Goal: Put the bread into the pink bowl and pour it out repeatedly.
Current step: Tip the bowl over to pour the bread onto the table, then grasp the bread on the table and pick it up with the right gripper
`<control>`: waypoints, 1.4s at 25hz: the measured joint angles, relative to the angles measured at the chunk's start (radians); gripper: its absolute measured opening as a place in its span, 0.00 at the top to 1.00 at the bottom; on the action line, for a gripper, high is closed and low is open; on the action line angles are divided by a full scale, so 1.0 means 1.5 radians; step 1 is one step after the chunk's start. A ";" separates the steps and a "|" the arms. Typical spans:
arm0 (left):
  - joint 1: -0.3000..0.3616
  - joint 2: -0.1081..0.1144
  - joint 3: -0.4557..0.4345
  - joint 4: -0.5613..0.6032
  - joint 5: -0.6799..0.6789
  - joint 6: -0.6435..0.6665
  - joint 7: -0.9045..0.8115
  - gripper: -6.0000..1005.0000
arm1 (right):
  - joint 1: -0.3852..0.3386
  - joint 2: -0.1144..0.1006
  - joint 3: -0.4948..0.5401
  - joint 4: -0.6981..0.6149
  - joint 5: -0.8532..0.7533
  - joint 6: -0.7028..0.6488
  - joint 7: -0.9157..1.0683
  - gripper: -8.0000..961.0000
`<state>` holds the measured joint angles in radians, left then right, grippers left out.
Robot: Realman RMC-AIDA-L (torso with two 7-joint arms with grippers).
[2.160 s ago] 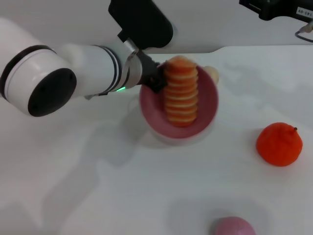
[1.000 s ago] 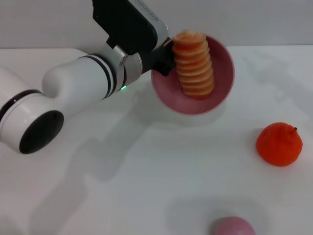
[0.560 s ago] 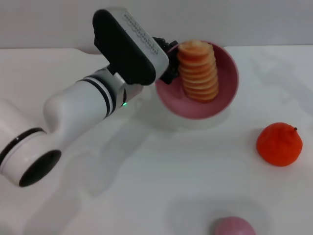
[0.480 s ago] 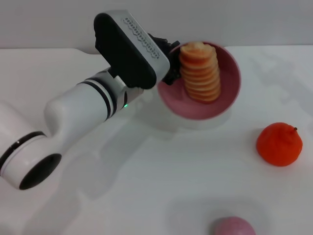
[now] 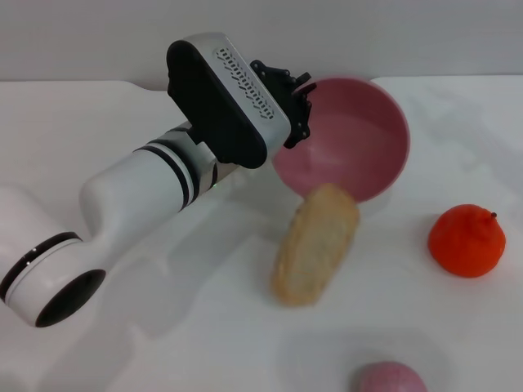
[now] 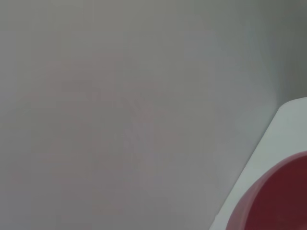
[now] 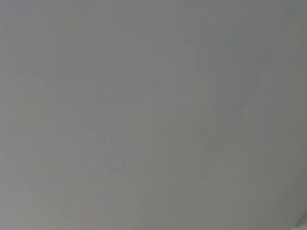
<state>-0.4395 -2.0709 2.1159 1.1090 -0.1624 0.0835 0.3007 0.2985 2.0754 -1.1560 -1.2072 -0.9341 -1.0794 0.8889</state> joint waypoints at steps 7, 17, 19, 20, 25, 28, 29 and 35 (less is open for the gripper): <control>-0.003 0.000 0.008 -0.001 0.000 0.006 0.000 0.95 | 0.002 0.000 -0.001 0.000 0.000 -0.008 0.000 0.52; -0.013 0.000 -0.022 0.005 -0.007 0.052 -0.002 0.95 | 0.005 -0.001 -0.020 0.008 0.000 -0.006 -0.010 0.51; -0.026 -0.001 -0.057 0.009 -0.018 0.045 -0.016 0.95 | 0.005 -0.002 -0.024 0.012 0.000 -0.006 -0.010 0.51; -0.039 -0.001 -0.078 0.009 -0.029 0.032 -0.029 0.95 | 0.005 -0.002 -0.027 0.014 0.000 -0.006 -0.010 0.51; -0.107 0.004 -0.178 0.009 -0.070 -0.093 -0.074 0.95 | 0.003 -0.002 -0.037 0.026 -0.003 -0.008 -0.010 0.50; -0.140 0.004 -0.236 0.017 -0.077 -0.178 -0.076 0.95 | -0.001 -0.002 -0.044 0.029 -0.005 -0.007 -0.010 0.50; -0.150 0.005 -0.256 0.018 -0.081 -0.205 -0.076 0.95 | -0.002 -0.002 -0.045 0.032 -0.006 -0.007 -0.010 0.50; -0.216 0.007 -0.416 0.013 -0.116 -0.377 -0.071 0.95 | -0.003 -0.002 -0.060 0.042 -0.009 -0.003 -0.010 0.50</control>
<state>-0.7631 -2.0611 1.4918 1.1289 -0.3370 -0.4819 0.1941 0.2944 2.0723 -1.2454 -1.1435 -0.9483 -1.0846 0.8739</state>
